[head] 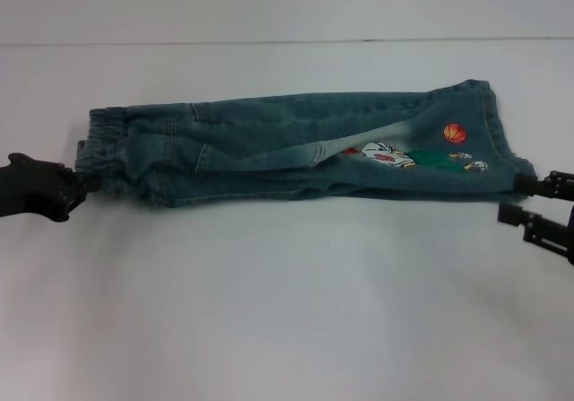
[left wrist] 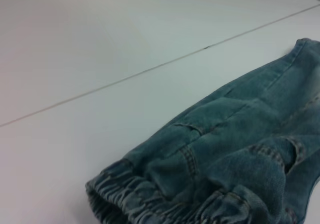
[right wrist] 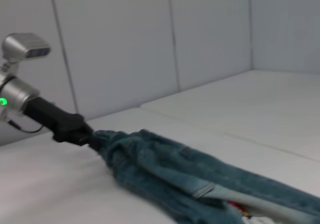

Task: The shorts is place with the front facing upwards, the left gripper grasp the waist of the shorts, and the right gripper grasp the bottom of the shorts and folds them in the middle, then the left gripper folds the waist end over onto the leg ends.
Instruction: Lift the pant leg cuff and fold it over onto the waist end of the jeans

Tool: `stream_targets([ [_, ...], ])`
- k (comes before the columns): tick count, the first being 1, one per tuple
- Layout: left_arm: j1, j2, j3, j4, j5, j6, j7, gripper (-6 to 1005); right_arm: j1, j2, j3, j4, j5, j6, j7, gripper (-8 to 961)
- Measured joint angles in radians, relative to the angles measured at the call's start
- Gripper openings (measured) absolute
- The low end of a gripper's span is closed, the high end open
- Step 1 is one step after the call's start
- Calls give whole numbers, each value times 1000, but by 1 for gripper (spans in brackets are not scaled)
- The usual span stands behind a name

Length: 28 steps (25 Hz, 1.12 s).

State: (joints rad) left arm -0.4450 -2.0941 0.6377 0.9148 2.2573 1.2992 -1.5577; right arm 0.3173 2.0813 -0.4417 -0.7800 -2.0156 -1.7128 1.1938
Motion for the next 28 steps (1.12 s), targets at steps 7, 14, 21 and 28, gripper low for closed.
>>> stream_targets([
  [7, -27, 8, 2, 60, -3, 86, -105, 52, 33, 4, 60, 13, 10, 41, -12, 452],
  [14, -81, -2, 4, 171, -10, 186, -214, 52, 100, 8, 59, 200, 113, 222, -166, 162],
  [21, -182, -4, 5, 193, -11, 219, -340, 51, 170, 12, 58, 395, 171, 343, -353, -1],
  [28, -304, -11, 16, 193, -12, 234, -447, 51, 266, 17, 62, 624, 226, 503, -571, -1],
])
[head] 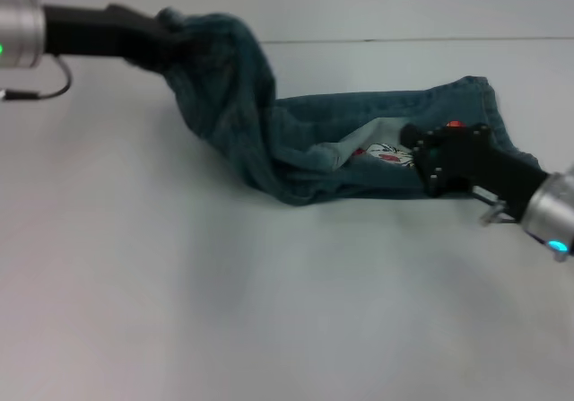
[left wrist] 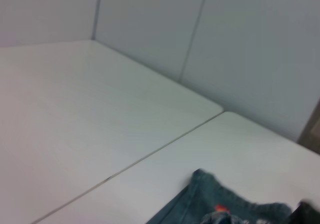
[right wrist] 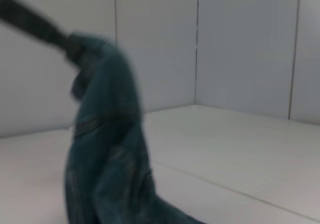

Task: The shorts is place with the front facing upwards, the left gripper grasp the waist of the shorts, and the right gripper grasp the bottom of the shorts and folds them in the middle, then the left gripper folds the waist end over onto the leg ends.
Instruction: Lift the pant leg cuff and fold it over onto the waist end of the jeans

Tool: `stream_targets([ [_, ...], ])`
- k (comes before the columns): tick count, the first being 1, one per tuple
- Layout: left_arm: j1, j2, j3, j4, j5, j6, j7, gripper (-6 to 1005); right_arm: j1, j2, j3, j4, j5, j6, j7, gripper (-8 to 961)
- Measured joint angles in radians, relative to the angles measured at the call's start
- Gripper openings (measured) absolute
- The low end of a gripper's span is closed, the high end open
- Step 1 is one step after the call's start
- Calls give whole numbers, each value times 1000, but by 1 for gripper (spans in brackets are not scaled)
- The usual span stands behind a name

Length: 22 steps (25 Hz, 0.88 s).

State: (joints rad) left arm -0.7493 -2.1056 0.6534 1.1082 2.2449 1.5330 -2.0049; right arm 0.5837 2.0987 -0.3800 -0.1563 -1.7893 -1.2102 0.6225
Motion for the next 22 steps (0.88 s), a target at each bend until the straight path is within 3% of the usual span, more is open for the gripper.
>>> stream_targets([
  [6, -93, -16, 71, -2, -1, -13, -83, 50, 62, 4, 5, 124, 23, 108, -105, -1],
  [13, -180, -57, 156, -7, -5, -51, -138, 49, 139, 9, 12, 209, 22, 213, -165, -1],
  [22, -209, -60, 337, -24, -69, -128, -193, 47, 212, 10, -14, 280, 12, 267, -167, -1],
])
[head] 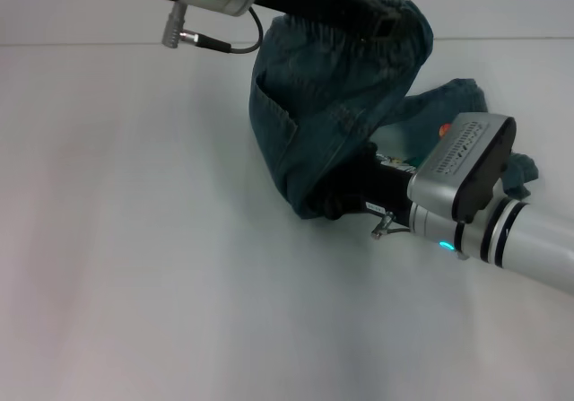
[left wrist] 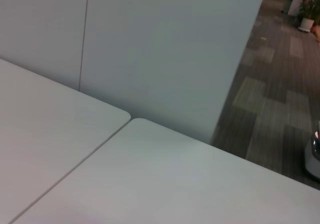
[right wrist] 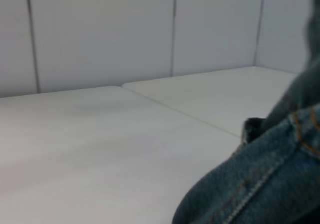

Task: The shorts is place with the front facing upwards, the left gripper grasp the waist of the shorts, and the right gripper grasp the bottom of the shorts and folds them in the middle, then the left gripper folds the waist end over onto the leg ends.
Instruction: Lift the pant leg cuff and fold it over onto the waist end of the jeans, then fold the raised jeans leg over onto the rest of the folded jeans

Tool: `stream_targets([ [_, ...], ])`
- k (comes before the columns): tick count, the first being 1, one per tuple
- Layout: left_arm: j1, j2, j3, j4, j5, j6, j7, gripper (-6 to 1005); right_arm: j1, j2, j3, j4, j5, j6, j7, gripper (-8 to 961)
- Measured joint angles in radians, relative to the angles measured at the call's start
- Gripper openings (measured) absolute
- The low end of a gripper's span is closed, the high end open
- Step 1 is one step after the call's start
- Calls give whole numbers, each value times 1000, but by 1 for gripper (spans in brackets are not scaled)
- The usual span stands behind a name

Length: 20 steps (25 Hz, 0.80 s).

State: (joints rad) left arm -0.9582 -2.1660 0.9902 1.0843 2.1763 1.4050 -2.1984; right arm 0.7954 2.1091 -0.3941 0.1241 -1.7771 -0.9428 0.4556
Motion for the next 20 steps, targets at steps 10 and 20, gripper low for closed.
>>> stream_targets([
  [10, 3, 2, 58, -33, 5, -83, -1, 42, -13, -10, -11, 15, -1, -24, 14, -2],
  [20, 5, 5, 61, -48, 15, -118, 9, 45, -277, -20, -21, -275, 8, -278, 176, -2],
])
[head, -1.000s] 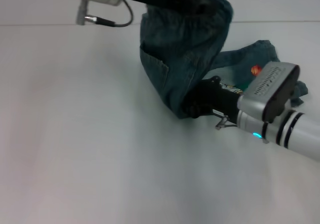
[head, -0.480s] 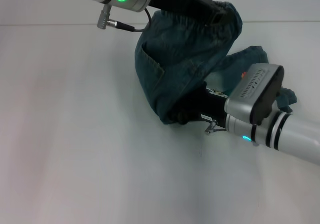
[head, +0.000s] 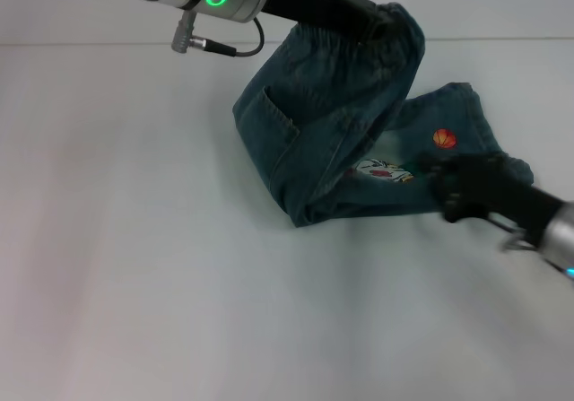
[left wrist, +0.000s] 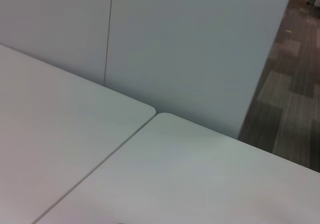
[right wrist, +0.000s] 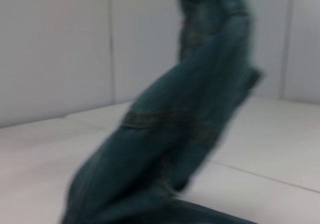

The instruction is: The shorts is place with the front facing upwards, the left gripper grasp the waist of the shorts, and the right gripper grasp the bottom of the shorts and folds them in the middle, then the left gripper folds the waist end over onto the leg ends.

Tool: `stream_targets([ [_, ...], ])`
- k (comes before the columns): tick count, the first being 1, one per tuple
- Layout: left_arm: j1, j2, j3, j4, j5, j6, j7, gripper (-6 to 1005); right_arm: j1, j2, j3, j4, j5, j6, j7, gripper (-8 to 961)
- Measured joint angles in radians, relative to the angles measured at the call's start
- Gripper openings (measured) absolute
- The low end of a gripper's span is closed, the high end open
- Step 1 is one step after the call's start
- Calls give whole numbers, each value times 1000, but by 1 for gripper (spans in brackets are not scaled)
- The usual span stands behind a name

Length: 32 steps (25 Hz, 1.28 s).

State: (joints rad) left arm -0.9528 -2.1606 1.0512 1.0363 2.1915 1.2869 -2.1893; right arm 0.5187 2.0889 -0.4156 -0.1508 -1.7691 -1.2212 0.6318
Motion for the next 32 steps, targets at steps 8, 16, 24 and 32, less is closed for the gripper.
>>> stream_targets([
  [8, -21, -10, 100, -15, -24, -57, -10, 48, -273, -1, 105, -245, 12, -233, 121, -2],
  [16, -25, -12, 336, -100, -169, -227, -7, 51, -352, -1, 163, -287, 7, -289, 162, -2],
  [24, -23, -14, 455, -104, -210, -318, -13, 227, -353, -1, 153, -286, 3, -306, 188, -2],
  [32, 35, -9, 441, -63, -215, -320, 21, 507, -349, -2, 146, -296, 3, -312, 210, -1],
])
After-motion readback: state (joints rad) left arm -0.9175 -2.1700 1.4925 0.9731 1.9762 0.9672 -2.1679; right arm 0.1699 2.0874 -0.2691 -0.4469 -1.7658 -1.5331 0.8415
